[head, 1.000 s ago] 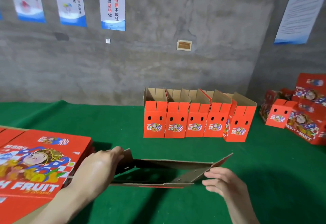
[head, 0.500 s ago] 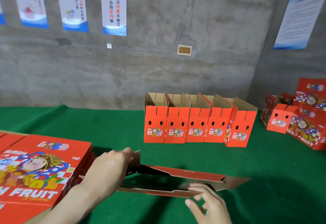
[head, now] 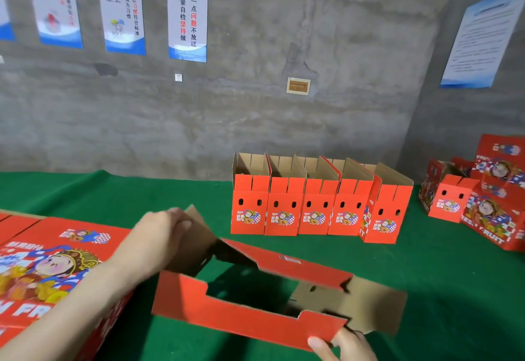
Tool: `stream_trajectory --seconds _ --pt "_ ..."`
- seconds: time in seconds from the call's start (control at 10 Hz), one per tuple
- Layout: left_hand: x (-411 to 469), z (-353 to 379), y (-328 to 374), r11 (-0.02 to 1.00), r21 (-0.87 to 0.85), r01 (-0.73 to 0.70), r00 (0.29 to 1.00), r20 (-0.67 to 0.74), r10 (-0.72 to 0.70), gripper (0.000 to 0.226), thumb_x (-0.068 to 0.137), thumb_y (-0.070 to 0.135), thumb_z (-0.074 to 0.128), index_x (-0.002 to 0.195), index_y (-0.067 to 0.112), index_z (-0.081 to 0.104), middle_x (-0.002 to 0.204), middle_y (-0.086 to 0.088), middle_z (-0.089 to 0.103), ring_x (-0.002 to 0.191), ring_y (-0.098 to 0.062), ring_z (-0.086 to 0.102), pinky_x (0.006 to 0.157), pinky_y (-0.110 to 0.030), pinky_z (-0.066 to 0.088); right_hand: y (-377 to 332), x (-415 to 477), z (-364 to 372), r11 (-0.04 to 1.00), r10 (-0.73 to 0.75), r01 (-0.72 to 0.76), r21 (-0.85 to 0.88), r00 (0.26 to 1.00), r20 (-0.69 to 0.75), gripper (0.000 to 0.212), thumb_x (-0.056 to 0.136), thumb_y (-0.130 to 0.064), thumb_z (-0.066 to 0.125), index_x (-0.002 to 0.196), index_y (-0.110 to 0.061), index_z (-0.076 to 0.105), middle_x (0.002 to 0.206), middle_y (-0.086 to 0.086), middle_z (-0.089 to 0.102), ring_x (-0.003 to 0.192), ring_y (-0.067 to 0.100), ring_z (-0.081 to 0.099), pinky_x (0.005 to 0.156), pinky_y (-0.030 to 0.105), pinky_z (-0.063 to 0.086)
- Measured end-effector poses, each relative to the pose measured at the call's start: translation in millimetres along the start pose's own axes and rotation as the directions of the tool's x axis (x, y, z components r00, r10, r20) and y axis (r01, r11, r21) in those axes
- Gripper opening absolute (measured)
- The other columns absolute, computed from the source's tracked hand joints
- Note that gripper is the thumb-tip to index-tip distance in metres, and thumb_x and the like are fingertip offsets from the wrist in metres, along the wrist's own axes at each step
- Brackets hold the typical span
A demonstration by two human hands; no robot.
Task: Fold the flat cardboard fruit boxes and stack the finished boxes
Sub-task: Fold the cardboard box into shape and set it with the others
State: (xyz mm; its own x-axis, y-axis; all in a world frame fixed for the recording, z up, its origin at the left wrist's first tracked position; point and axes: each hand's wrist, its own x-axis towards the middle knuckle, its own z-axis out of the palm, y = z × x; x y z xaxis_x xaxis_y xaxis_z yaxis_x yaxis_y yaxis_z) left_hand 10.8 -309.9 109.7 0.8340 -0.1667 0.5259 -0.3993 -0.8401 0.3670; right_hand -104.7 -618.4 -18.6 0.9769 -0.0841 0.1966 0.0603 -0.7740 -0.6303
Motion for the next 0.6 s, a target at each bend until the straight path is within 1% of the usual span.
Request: stream_trajectory --seconds 0.1,0.2,0.3,0.4,0.5,0.6 --pt "12.2 -6.0 -10.0 0.998 0.01 0.054 0.99 -0.128 -0.053 0.021 0.092 0.017 0.056 0.073 0.009 0.053 0.076 -0.024 0.066 0.079 -0.043 0.062 0.06 -0.037 0.036 -2.6 2.3 -11.1 0.999 -0.04 0.043 0.029 0.995 -0.094 0.055 0.075 -0.034 0.079 0.08 -0.081 0.051 0.09 -0.043 0.062 0.088 -0.017 0.057 0.079 -0.001 0.037" --pt "16.4 0.1 -13.8 0.994 0.024 0.109 0.971 -0.218 -0.102 0.025 0.093 0.018 0.054 0.071 0.006 0.048 0.072 -0.028 0.062 0.074 -0.048 0.059 0.058 -0.038 0.032 -13.1 6.5 -24.8 0.994 0.009 0.018 0.111 0.972 -0.234 0.034 0.07 -0.024 0.084 0.079 -0.051 0.065 0.083 -0.021 0.067 0.085 -0.001 0.064 0.073 0.005 0.044" --pt "22.3 2.6 -18.5 0.982 0.001 0.188 0.945 -0.273 -0.181 0.025 0.093 0.014 0.054 0.073 -0.002 0.053 0.075 -0.032 0.061 0.076 -0.05 0.058 0.06 -0.038 0.032 -14.4 16.0 -41.0 0.987 0.064 -0.02 0.162 0.96 -0.272 0.01 0.073 -0.024 0.081 0.073 -0.024 0.071 0.073 0.002 0.069 0.076 0.017 0.067 0.074 0.031 0.052" --pt "27.8 0.5 -21.8 0.967 -0.078 0.244 0.919 -0.299 -0.256 0.025 0.091 0.01 0.055 0.072 -0.006 0.058 0.076 -0.033 0.062 0.077 -0.048 0.059 0.063 -0.04 0.039 -15.7 24.5 -55.9 0.981 0.064 -0.003 0.193 0.949 -0.31 0.029 0.075 -0.024 0.079 0.067 0.001 0.064 0.06 0.015 0.063 0.061 0.028 0.063 0.062 0.039 0.051" --pt "31.0 -2.3 -22.8 0.944 -0.15 0.293 0.897 -0.297 -0.326 0.027 0.088 0.005 0.055 0.063 -0.004 0.055 0.068 -0.03 0.062 0.072 -0.045 0.06 0.063 -0.039 0.04 -17.9 36.1 -65.9 0.957 0.095 0.004 0.289 0.939 -0.33 0.029 0.078 -0.022 0.077 0.07 0.004 0.065 0.064 0.017 0.065 0.06 0.03 0.062 0.062 0.044 0.052" --pt "30.5 -2.0 -18.8 0.91 -0.216 0.354 0.87 -0.282 -0.405 0.017 0.086 0.004 0.056 0.087 -0.008 0.067 0.085 -0.033 0.065 0.088 -0.046 0.061 0.072 -0.04 0.042 -16.2 47.9 -66.0 0.918 0.137 0.004 0.397 0.935 -0.327 0.038 0.081 -0.029 0.074 0.066 0.004 0.061 0.057 0.013 0.06 0.054 0.02 0.052 0.058 0.036 0.044"
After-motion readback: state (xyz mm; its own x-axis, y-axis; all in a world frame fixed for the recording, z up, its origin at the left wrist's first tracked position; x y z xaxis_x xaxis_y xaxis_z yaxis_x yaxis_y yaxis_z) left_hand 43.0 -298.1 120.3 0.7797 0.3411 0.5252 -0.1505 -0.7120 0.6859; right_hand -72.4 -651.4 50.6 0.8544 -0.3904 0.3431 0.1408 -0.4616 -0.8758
